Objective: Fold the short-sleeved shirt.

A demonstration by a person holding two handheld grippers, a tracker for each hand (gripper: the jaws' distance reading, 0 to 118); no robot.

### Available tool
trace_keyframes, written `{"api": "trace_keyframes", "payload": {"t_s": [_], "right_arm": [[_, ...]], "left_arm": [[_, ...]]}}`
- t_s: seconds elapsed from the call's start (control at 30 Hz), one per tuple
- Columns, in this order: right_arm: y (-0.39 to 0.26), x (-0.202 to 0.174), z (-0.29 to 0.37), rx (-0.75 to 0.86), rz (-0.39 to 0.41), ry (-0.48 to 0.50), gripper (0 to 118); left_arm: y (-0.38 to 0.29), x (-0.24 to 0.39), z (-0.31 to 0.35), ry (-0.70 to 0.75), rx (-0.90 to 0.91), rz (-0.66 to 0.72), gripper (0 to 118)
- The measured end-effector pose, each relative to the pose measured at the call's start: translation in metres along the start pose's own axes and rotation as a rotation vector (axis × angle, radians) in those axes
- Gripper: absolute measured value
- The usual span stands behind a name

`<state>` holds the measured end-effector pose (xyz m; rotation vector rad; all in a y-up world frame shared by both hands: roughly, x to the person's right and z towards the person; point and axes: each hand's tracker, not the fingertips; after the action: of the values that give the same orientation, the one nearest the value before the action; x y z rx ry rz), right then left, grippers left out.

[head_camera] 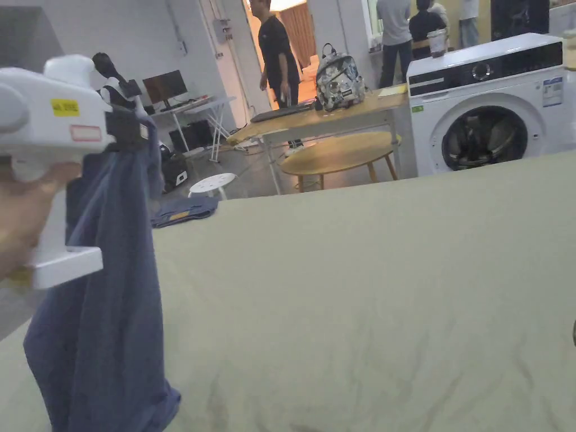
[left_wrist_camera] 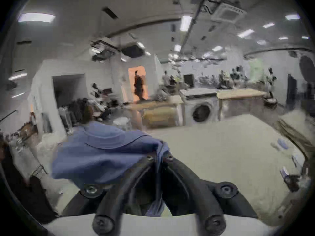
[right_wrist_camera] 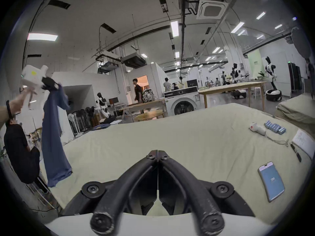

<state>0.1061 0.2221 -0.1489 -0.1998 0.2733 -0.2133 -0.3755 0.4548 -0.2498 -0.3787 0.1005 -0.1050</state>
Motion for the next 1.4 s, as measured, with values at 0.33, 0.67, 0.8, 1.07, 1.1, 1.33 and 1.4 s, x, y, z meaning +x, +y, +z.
{"api": "trace_keyframes", "payload": {"t_s": [0.33, 0.67, 0.8, 1.07, 1.1, 1.33, 1.4], "right_arm": [[0.024, 0.049, 0.051, 0.074, 0.033, -0.144, 0], [0.02, 0.092, 0.075, 0.061, -0.005, -0.266, 0], [0.023, 0.089, 0.076, 0.071, 0.0, -0.275, 0], [0.019, 0.061, 0.05, 0.066, -0.008, -0.151, 0], [0.018, 0.055, 0.045, 0.059, -0.004, -0.133, 0], [0.014, 0.016, 0.019, -0.008, 0.171, -0.067, 0], [0.02, 0.019, 0.018, -0.031, 0.143, -0.012, 0]], "left_arm": [[-0.261, 0.341, -0.111, -0.856, -0.441, 0.225, 0], [-0.31, 0.449, -0.022, -1.253, -0.404, 0.364, 103], [-0.268, 0.365, -0.005, -1.095, -0.182, 0.318, 103], [-0.208, 0.19, 0.08, -0.373, 0.27, 0.103, 70], [-0.207, 0.177, 0.088, -0.319, 0.271, 0.071, 48], [-0.222, 0.132, 0.089, -0.226, 0.117, 0.083, 0], [-0.223, 0.119, 0.076, -0.23, 0.079, 0.097, 0]]}}
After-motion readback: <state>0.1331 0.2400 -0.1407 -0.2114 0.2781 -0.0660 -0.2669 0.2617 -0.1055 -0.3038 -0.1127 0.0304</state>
